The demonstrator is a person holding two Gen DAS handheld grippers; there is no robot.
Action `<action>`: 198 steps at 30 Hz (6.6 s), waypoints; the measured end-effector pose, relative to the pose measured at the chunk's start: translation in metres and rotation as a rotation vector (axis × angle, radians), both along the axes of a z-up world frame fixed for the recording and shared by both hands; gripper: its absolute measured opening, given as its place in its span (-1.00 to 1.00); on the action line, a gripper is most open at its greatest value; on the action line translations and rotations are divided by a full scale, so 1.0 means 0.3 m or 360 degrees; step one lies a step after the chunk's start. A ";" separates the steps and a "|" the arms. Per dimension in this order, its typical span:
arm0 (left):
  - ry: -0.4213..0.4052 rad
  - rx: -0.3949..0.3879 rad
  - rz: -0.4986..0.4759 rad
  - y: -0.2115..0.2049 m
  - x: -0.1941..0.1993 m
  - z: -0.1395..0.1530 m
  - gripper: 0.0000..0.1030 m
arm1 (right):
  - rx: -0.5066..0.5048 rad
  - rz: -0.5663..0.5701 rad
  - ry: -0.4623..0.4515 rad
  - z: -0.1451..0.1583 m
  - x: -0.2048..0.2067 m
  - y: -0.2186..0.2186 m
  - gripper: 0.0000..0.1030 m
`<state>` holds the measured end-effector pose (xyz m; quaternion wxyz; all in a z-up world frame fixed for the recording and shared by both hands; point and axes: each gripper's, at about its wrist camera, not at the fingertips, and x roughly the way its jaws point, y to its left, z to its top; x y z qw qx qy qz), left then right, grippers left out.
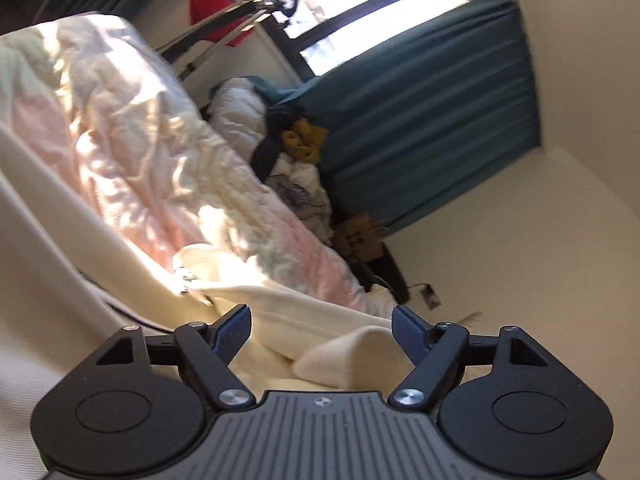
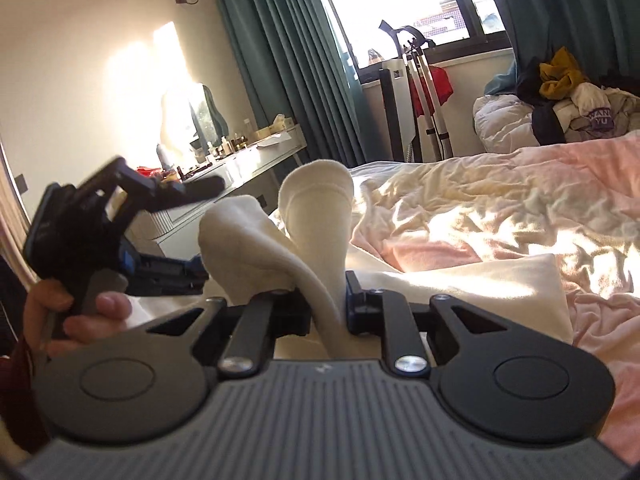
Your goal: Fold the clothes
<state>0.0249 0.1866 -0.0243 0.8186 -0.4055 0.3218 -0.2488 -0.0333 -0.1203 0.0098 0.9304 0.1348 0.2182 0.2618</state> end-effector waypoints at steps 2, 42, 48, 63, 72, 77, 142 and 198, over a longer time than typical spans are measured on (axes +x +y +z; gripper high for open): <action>0.0187 -0.0042 0.0035 0.024 0.037 -0.061 0.43 | 0.0039 -0.0017 0.0032 -0.002 0.012 -0.023 -0.63; 0.0508 -0.0445 0.0221 0.050 0.341 -0.335 -0.66 | -0.1457 0.0547 -0.0562 -0.279 -0.268 0.388 -0.61; 0.0470 -0.0230 0.0176 0.047 0.341 -0.284 -0.36 | -0.1358 0.0572 -0.0542 -0.237 -0.279 0.352 -0.60; 0.0451 0.0086 0.0082 0.048 0.207 -0.199 -0.11 | -0.0490 0.0300 -0.0076 -0.113 -0.153 0.225 0.35; 0.0406 -0.0028 0.0152 0.064 0.271 -0.232 -0.75 | -0.0168 0.0206 0.0088 -0.173 -0.055 0.228 -0.41; 0.0323 -0.0136 0.0196 0.092 0.304 -0.216 -0.78 | -0.0235 0.0287 -0.0031 -0.151 -0.081 0.236 -0.80; 0.0052 0.0689 0.1171 0.633 -0.231 0.304 -0.65 | -0.0477 -0.0286 0.0277 -0.312 0.104 0.099 0.70; -0.0994 0.2007 -0.0242 -0.975 -0.217 -0.160 -0.15 | 0.0677 -0.0031 0.0881 -0.252 0.563 -0.500 0.16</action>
